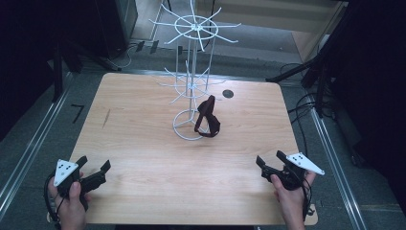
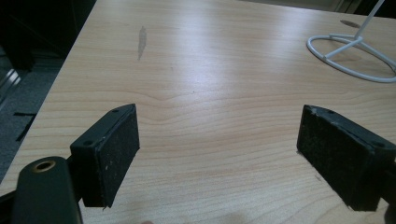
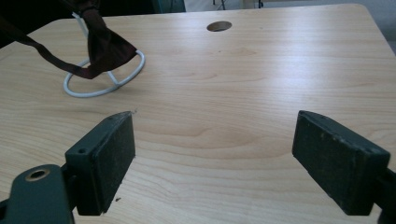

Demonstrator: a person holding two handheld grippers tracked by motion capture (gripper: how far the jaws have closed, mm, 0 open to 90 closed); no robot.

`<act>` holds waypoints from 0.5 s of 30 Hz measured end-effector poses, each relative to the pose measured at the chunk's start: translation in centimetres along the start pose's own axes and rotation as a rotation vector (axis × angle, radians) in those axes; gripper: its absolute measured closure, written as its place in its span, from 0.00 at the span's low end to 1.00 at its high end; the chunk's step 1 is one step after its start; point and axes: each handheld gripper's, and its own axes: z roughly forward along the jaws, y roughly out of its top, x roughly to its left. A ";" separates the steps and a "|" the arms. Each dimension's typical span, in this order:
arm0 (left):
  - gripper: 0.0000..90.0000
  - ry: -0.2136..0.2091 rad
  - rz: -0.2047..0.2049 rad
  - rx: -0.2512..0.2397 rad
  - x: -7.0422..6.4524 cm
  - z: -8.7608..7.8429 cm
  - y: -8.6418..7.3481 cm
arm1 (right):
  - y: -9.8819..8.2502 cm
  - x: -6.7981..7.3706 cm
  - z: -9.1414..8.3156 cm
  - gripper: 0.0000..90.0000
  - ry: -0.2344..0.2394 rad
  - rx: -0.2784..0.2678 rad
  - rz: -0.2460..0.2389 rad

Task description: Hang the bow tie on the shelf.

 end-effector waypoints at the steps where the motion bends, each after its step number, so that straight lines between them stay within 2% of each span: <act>1: 0.15 0.000 0.001 0.000 0.0 0.0 0.0 | -0.1 -0.2 -0.2 0.15 -0.004 0.001 0.002; 7: 0.15 0.001 0.002 0.006 0.0 0.0 0.0 | -0.4 -1.2 -1.0 0.15 -0.029 0.004 0.007; 9: 0.15 0.000 0.002 0.002 -0.1 0.0 0.0 | -0.4 -1.6 -1.4 0.15 -0.034 0.003 -0.005; 15: 0.15 -0.002 0.000 0.003 0.0 0.0 0.0 | -1.4 -3.1 -2.5 0.15 -0.064 0.004 0.022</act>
